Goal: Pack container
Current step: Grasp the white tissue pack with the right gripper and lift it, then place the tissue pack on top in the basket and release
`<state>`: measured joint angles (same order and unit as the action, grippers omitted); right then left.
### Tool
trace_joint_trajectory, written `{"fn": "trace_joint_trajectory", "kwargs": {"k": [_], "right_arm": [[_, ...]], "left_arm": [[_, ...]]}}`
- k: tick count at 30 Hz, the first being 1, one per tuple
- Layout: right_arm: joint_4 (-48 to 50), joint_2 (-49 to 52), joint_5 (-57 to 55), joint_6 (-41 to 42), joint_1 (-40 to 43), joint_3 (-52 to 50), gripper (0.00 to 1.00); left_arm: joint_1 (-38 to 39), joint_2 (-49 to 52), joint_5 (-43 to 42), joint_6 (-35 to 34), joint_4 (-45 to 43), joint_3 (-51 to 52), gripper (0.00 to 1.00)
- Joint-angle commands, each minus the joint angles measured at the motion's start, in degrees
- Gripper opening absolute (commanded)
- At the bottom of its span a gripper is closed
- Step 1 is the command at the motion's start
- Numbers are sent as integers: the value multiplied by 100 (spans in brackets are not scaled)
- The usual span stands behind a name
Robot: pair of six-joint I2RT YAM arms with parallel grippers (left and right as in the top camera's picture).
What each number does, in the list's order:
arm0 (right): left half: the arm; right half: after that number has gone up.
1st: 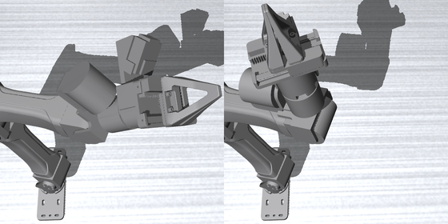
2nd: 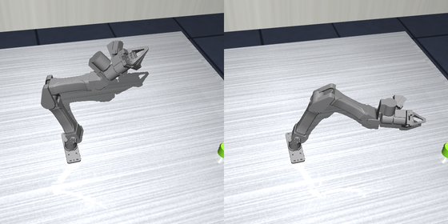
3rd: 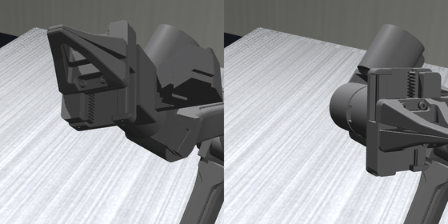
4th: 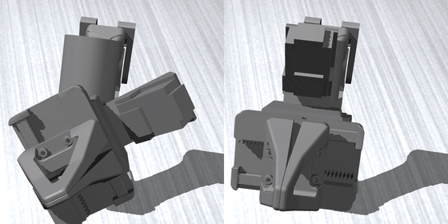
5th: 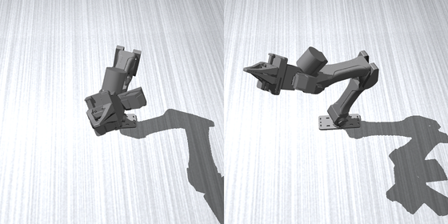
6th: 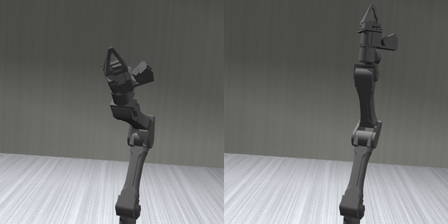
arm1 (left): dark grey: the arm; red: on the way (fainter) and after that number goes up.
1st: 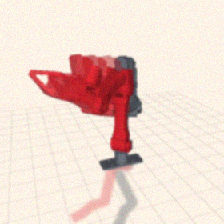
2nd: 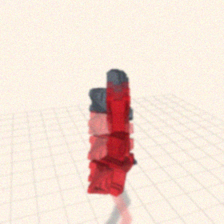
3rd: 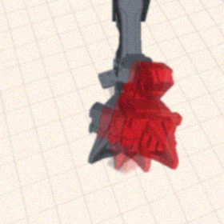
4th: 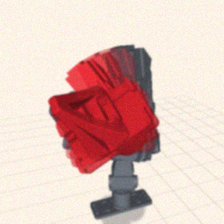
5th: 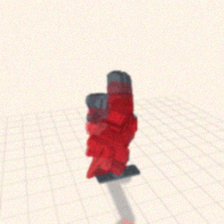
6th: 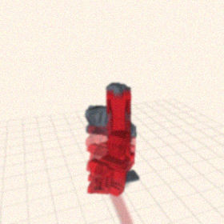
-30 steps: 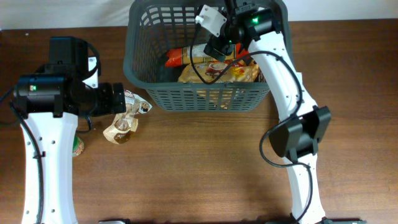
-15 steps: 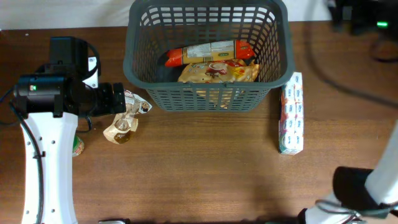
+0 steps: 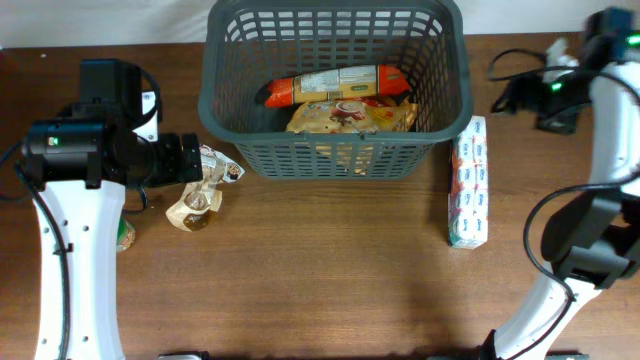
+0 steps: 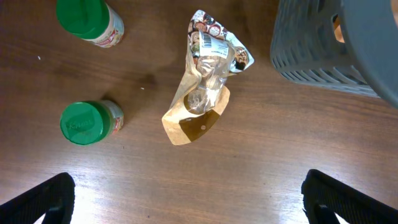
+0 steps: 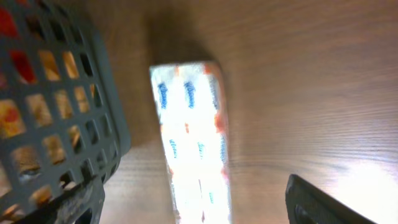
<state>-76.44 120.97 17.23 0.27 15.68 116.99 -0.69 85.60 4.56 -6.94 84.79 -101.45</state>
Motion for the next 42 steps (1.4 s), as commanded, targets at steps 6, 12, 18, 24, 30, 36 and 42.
{"fn": "trace_joint_trajectory", "kwargs": {"k": [6,12,18,24,30,36,42], "right_arm": [[990,-90,13,136,-341,-1867,79],[1351,-90,11,175,-339,-2640,61],[1366,-234,-52,184,-144,-2361,4],[758,-811,-136,326,367,-361,4],[55,-1311,369,-887,-81,3331,4],[-546,-1360,289,-4258,-2461,4699,4],[-365,-855,-1056,-6548,-4131,4214,4]], "left_arm": [[-22,-33,44,-9,9,4,99],[-22,-33,44,-9,9,4,99],[-22,-33,44,-9,9,4,99],[-22,-33,44,-11,9,4,99],[-22,-33,44,-11,9,4,99],[-22,-33,44,-9,9,4,99],[-22,-33,44,-9,9,4,99]]}}
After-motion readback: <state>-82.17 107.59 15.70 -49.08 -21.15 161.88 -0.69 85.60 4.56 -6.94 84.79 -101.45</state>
